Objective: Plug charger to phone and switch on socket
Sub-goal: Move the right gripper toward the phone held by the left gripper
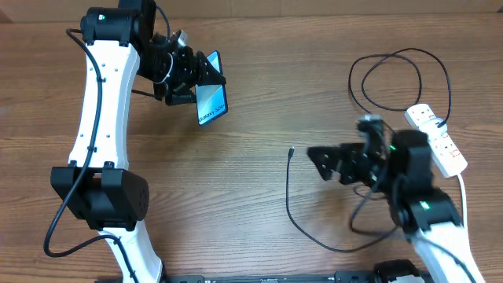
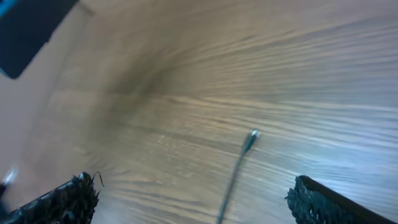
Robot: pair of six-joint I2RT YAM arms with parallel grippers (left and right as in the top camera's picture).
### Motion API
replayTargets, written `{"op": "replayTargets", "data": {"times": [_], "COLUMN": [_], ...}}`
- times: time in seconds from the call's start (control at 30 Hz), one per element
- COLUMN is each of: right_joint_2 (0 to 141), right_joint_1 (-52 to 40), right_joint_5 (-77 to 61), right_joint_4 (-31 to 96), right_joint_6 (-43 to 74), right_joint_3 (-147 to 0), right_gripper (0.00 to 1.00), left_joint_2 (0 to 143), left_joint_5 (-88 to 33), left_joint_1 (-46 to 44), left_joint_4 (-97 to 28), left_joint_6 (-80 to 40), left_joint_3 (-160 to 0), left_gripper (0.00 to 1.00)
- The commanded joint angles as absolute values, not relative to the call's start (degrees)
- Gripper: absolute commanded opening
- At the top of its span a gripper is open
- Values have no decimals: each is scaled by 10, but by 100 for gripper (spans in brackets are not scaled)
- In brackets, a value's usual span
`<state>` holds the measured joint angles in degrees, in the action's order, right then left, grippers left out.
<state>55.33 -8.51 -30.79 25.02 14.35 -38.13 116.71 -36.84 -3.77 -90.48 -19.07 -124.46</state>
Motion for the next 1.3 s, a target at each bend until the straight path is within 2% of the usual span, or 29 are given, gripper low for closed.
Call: {"op": "replayTargets", "data": {"times": [0.0, 0.2, 0.37, 0.63, 0.83, 1.27], "right_joint_2": [627, 744, 781, 785, 785, 835], "right_joint_1": [-115, -147, -182, -248, -304, -318], "right_joint_5": [-383, -483, -460, -264, -90, -62], "right_joint_4": [183, -14, -133, -187, -222, -359], "right_joint_6": [226, 324, 329, 377, 484, 531], "right_joint_3": [-392, -392, -392, -392, -392, -392], "right_gripper": [100, 100, 100, 100, 100, 99], "left_joint_2": [1168, 1168, 1168, 1169, 1169, 1169], "left_joint_5": [-371, -318, -280, -220, -184, -176], "left_joint_1": [-51, -84, -113, -135, -150, -195], "left_joint_4": [-889, -854, -828, -787, -771, -768], "left_joint_6": [-197, -258, -313, -436, -514, -528], "left_joint_3": [-1261, -1261, -1260, -1257, -1256, -1256], "left_gripper": [44, 46, 45, 45, 44, 42]}}
